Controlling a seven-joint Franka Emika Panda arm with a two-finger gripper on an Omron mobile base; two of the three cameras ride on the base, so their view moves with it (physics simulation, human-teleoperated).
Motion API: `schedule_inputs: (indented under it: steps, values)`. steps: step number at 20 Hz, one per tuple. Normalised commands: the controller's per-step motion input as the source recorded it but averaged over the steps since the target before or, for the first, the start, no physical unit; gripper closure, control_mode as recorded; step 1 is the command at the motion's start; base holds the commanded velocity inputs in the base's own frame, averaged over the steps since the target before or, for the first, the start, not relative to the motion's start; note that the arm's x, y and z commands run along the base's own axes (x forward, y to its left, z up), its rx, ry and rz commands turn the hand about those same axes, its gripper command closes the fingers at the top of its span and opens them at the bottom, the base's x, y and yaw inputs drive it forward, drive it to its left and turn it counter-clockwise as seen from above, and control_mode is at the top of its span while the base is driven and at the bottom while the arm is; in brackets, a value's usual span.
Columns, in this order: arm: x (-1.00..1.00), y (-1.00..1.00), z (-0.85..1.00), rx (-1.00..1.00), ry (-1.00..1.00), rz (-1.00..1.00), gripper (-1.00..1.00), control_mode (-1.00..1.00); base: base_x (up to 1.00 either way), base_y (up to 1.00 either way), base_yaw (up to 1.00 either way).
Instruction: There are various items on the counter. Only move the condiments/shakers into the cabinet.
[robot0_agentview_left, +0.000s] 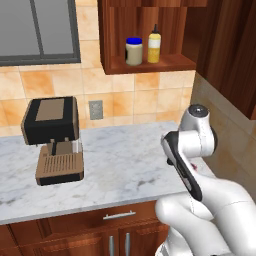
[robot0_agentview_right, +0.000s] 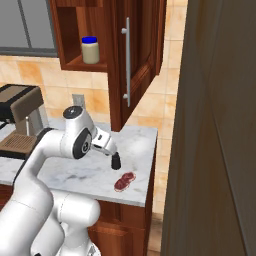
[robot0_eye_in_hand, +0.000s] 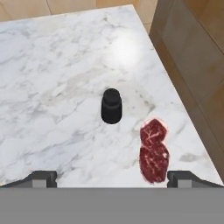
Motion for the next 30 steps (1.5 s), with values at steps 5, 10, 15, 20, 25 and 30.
schedule_inputs:
  steps: [5, 10, 15, 20, 25, 30]
  values:
    - [0.4, -0.14, -0.25, 0.01, 0.0, 0.01, -1.0, -1.0, 0.0, 0.0, 0.0]
    - [0.28, -0.02, -0.2, 0.0, 0.0, 0.01, -1.0, -1.0, 0.0, 0.0, 0.0]
    - [0.23, -0.01, -0.26, 0.0, 0.0, 0.04, -1.0, -1.0, 0.0, 0.0, 0.0]
    - [0.16, -0.11, -0.08, 0.0, 0.0, 0.04, -1.0, -1.0, 0.0, 0.0, 0.0]
    - [0.16, -0.17, -0.04, 0.0, 0.0, 0.06, -1.0, -1.0, 0.0, 0.0, 0.0]
    - [0.0, -0.04, -0.06, 0.0, 0.0, 0.08, -1.0, -1.0, 0.0, 0.0, 0.0]
